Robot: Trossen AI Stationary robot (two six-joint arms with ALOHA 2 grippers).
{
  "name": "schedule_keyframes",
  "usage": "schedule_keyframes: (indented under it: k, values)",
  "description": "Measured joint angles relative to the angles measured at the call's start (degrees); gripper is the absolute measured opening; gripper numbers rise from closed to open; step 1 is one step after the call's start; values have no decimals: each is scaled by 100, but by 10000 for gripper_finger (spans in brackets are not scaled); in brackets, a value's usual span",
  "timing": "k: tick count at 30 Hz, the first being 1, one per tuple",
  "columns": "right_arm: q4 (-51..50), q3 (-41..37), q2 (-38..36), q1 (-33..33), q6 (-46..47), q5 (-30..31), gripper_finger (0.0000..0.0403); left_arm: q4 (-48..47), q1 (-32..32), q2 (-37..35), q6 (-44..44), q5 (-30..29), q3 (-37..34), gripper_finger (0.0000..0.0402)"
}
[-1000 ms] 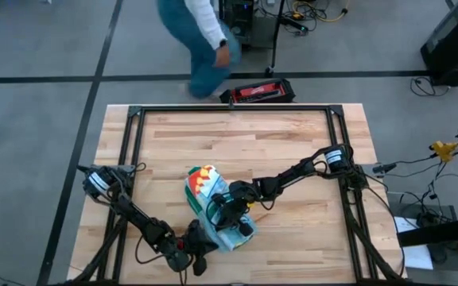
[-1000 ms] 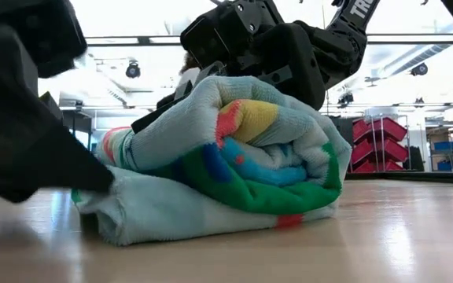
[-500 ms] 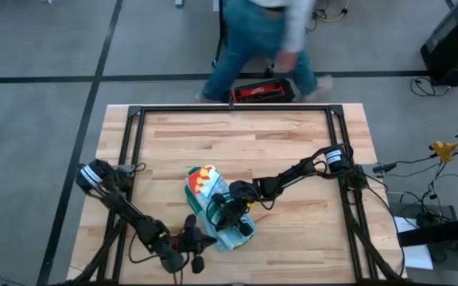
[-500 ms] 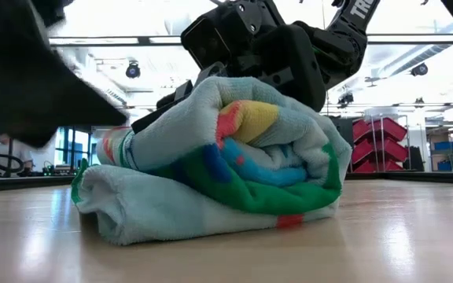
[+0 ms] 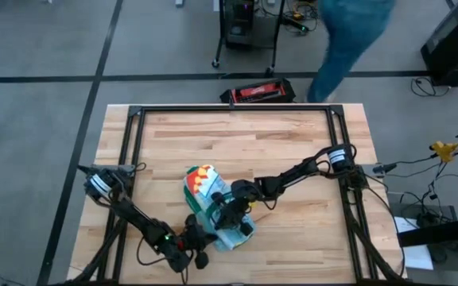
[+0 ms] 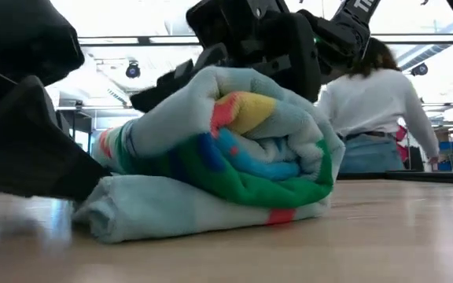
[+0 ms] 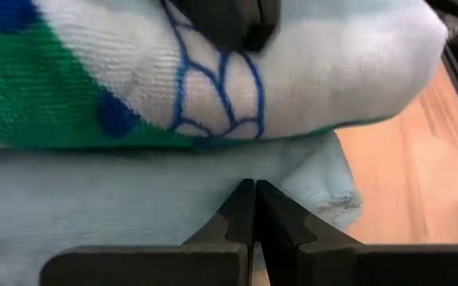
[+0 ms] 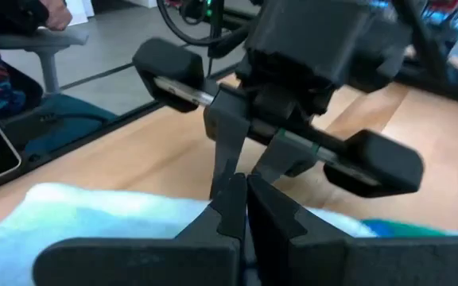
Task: Roll towel
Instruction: Roll the multi-color dinosaur print towel
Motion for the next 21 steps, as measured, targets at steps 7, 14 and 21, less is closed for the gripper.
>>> schedule_keyframes:
  k: [7, 14, 21]
  values:
    - [15, 89, -153, -419, -7, 121, 0, -1113, -29, -842, 116, -196, -4, 0]
    - [-201, -270, -575, -801, -78, 269, 0, -2606, -404, -1477, -933, -270, -9, 0]
    - [-68, -168, -75, -620, -102, 223, 0, -2739, -310, -1081, -1881, -312, -268, 0]
